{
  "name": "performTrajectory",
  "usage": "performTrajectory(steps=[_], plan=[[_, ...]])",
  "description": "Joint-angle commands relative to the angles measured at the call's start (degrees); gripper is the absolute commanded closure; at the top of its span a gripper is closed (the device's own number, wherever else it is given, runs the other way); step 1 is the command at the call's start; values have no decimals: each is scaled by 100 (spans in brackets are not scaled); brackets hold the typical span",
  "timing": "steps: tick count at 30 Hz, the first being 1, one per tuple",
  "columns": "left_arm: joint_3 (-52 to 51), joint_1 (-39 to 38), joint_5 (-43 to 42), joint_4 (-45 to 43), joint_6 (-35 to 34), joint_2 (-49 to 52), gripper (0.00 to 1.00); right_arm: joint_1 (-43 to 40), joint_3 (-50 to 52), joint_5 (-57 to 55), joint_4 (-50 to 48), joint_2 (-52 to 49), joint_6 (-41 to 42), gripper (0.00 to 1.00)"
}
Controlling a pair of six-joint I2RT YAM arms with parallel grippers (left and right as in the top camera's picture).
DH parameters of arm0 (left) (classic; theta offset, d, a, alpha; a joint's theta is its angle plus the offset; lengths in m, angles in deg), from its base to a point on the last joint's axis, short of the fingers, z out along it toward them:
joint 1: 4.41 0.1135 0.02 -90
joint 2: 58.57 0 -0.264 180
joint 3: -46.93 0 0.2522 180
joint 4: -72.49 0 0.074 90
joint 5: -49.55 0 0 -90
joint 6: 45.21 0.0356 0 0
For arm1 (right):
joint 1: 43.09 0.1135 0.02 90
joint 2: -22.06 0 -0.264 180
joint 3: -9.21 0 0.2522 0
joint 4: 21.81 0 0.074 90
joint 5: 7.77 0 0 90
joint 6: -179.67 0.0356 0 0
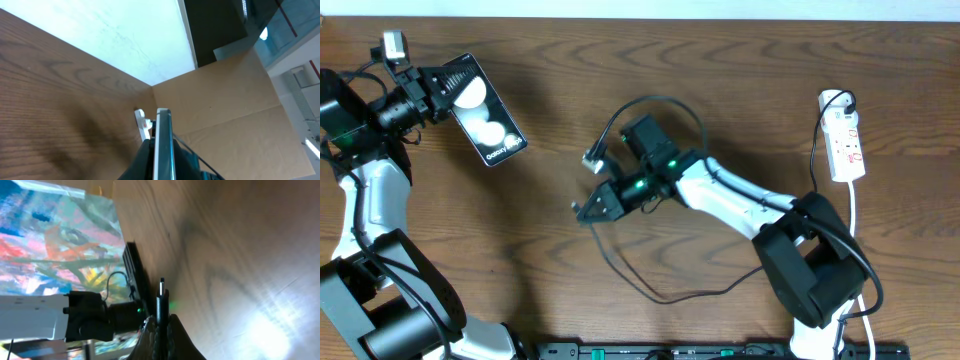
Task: Plug charger to phone and switch on socket
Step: 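Lift the plug with the right gripper toward the phone's bottom edge, then align the plug with the phone's charging port using the right gripper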
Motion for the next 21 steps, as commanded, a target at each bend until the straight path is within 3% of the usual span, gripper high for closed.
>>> performTrajectory(steps=[1,10,15,18,21], plan=[[15,-20,-114,-48,26,31,93,-245,-48,643,-525,-33,-391,99],[17,-269,-76,-339,-334,28,92,-697,-48,1467,-3163,-33,1716,99],[20,-501,249,-1735,-1379,28,93,-728,-48,1606,-4286,-33,2669,99],[22,-673,518,-3036,-2184,28,93,-726,-48,1733,-4588,-33,2959,99],[22,-782,750,-3556,-2538,28,93,-721,-48,1875,-4616,-33,2975,99]])
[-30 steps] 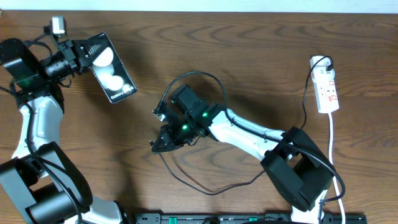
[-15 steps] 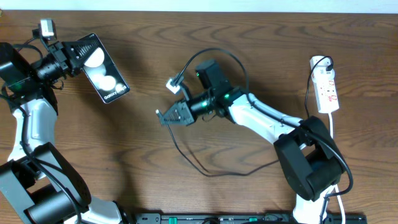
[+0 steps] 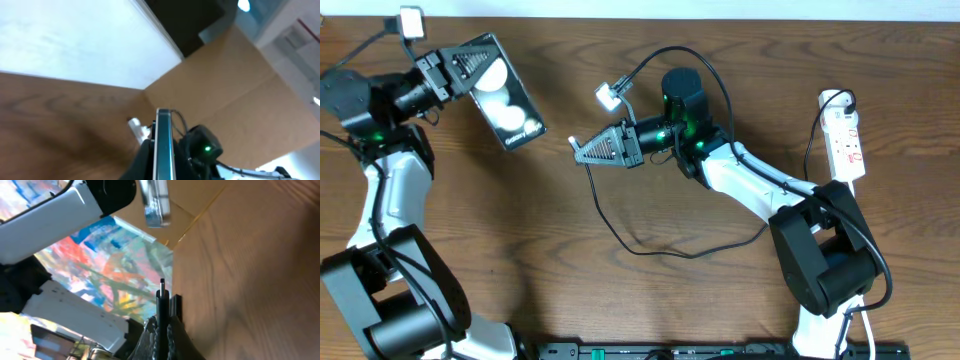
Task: Plug charger to phone and switch on socket
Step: 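Align the plug with the phone's charging port using the right gripper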
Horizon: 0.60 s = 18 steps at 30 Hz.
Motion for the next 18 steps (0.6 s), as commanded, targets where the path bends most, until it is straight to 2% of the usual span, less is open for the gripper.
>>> performTrajectory(steps=[1,7,13,18], plan=[[70,-138,474,-382,-931,-15,92,17,-48,369,-46,-7,374,99],[70,-267,710,-385,-1329,-15,93,17,-48,748,-564,-7,378,99],[70,-317,743,-385,-1617,-15,93,22,-48,778,-1353,-7,859,99],[70,-321,730,-385,-1827,-15,93,24,-50,776,-1633,-7,1137,99]])
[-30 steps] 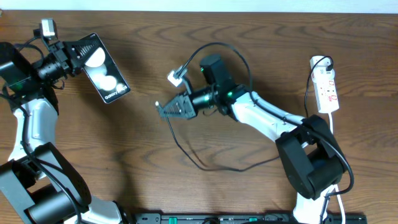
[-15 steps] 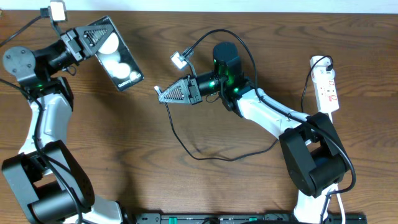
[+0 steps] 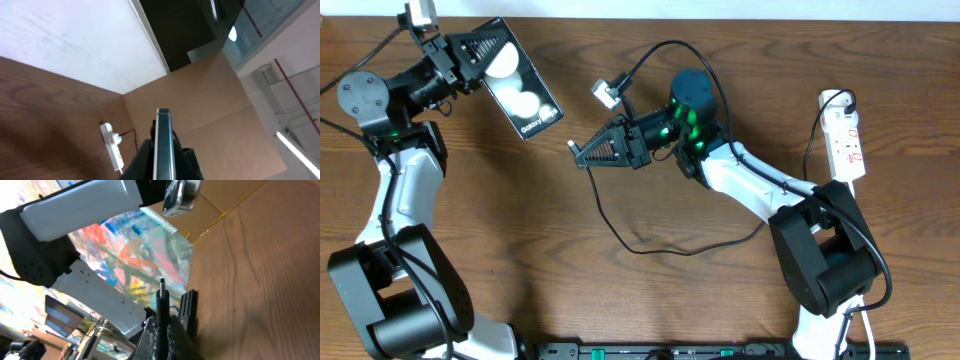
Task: Plug charger to phone and switch on socket
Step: 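Align the plug with the phone's charging port using the right gripper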
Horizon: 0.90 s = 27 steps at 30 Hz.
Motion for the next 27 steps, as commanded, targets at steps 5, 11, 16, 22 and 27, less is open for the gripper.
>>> performTrajectory(steps=[5,11,16,22,27], plan=[[70,-149,24,-81,-247,-17,92,42,-50,48,-81,-2,317,99],[70,-404,28,-306,-245,-17,93,83,-50,50,-358,-2,367,99],[70,-420,26,-304,-249,-17,92,81,-50,46,-577,-2,507,99],[70,-426,0,-304,-293,-17,92,81,-50,-2,-581,-2,507,99],[70,-426,-70,-304,-289,-17,92,83,-50,-44,-595,-2,566,99]])
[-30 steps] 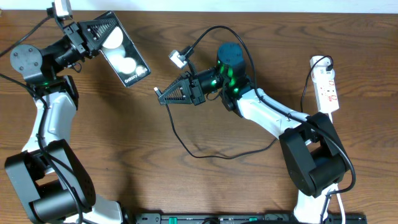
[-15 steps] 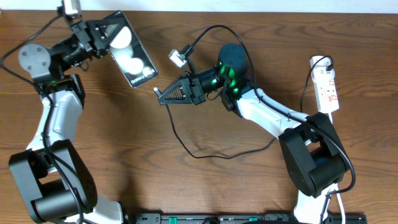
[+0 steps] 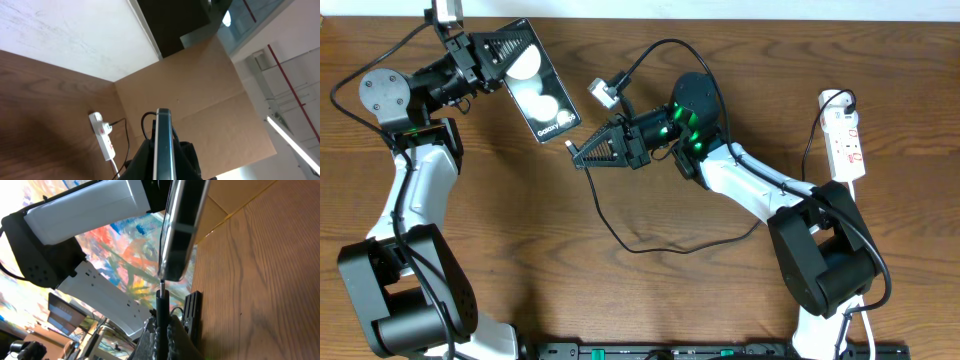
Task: Plug charger to phone and switch on socket
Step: 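Align the plug with the phone's charging port using the right gripper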
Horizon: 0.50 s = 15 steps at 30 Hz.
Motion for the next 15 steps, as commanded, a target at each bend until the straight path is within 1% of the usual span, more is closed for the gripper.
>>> performTrajectory(steps=[1,4,15], plan=[[70,11,-37,-74,-48,-17,93,31,-50,-83,-33,-2,122,99],[70,11,-114,-72,52,-17,93,33,-50,-118,-90,-2,136,99],[70,-138,-116,-72,55,-17,93,33,-50,-155,-247,-2,216,99]])
